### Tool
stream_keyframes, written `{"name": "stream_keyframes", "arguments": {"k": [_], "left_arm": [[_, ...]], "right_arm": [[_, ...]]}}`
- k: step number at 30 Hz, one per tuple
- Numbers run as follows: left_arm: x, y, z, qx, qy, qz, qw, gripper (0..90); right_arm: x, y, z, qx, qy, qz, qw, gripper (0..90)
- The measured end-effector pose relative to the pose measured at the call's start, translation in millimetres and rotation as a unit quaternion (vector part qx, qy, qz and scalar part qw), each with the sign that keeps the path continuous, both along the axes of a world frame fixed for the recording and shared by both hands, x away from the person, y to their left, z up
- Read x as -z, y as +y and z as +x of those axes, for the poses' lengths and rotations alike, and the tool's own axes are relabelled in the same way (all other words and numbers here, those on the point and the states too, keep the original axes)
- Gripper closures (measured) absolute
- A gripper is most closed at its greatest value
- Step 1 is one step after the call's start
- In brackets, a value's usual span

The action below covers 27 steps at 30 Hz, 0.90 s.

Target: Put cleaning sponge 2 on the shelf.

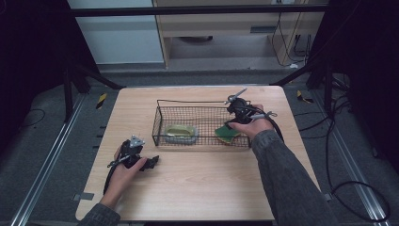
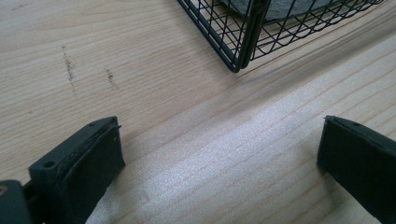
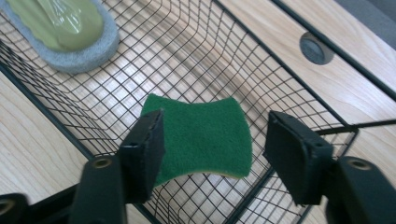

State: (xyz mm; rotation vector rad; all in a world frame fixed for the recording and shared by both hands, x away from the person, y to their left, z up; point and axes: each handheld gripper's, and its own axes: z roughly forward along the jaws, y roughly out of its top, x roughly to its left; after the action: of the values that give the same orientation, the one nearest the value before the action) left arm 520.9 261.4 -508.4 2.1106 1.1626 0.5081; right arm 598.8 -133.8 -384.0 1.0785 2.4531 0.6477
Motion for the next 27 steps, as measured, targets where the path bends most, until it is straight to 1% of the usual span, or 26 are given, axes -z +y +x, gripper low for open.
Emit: {"name": "stream_keyframes", "arguments": {"k": [1,2,3,7,9,10,11,12,14,17,18,19,23,24,25,26,27], "left_arm": [[-0.1,0.0,0.0,0.0,0.0,0.0,1.0,0.0],[-0.1,0.0,0.0,0.0,0.0,0.0,1.0,0.0],[0.0,-0.2,0.2,-0.001,0.0,0.0,1.0,0.0],[0.0,-0.6,0.4,-0.001,0.0,0.0,1.0,0.0],[0.0,-0.5,0.4,-0.001,0.0,0.0,1.0,0.0],[0.0,-0.5,0.4,-0.001,0.0,0.0,1.0,0.0],[0.0,-0.6,0.4,-0.001,0.0,0.0,1.0,0.0],[0.0,-0.6,0.4,-0.001,0.0,0.0,1.0,0.0],[0.0,-0.6,0.4,-0.001,0.0,0.0,1.0,0.0],[0.0,-0.6,0.4,-0.001,0.0,0.0,1.0,0.0],[0.0,-0.6,0.4,-0.001,0.0,0.0,1.0,0.0],[0.0,-0.6,0.5,-0.001,0.0,0.0,1.0,0.0],[0.0,-0.6,0.5,-0.001,0.0,0.0,1.0,0.0],[0.0,-0.6,0.5,-0.001,0.0,0.0,1.0,0.0],[0.0,-0.6,0.5,-0.001,0.0,0.0,1.0,0.0],[0.0,-0.6,0.5,-0.001,0.0,0.0,1.0,0.0],[0.0,-0.5,0.5,0.0,0.0,0.0,1.0,0.0]], "right_arm": [[-2.3,-3.3,-2.3,0.006,-0.005,0.006,1.0,29.9],[-2.3,-3.3,-2.3,0.006,-0.005,0.006,1.0,29.9],[-4.2,-7.6,-4.0,0.011,-0.012,0.011,0.9998,25.6],[-7.3,-17.2,-6.4,0.023,-0.015,0.024,0.9993,17.1],[-9.1,-22.0,-7.9,0.026,-0.018,0.035,0.9989,14.2],[-9.1,-22.0,-7.9,0.026,-0.018,0.035,0.9989,14.2],[-11.4,-27.0,-9.8,0.029,-0.025,0.043,0.9983,10.0],[-12.7,-29.6,-11.5,0.033,-0.026,0.05,0.9978,9.4],[-14.3,-35.4,-14.5,0.038,-0.041,0.059,0.9967,8.0],[-14.9,-44.7,-19.6,0.048,-0.05,0.062,0.9957,7.2],[-14.9,-44.7,-19.6,0.048,-0.05,0.062,0.9957,7.2],[-15.0,-53.7,-24.2,0.057,-0.057,0.066,0.9946,7.2],[-14.3,-69.2,-32.7,0.077,-0.07,0.077,0.9916,7.0],[-14.3,-69.2,-32.7,0.077,-0.07,0.077,0.9916,7.0],[-13.3,-77.7,-37.5,0.085,-0.076,0.08,0.9903,6.6],[-13.3,-77.7,-37.5,0.085,-0.076,0.08,0.9903,6.6],[-11.5,-86.1,-42.5,0.092,-0.082,0.082,0.989,7.4]]}}
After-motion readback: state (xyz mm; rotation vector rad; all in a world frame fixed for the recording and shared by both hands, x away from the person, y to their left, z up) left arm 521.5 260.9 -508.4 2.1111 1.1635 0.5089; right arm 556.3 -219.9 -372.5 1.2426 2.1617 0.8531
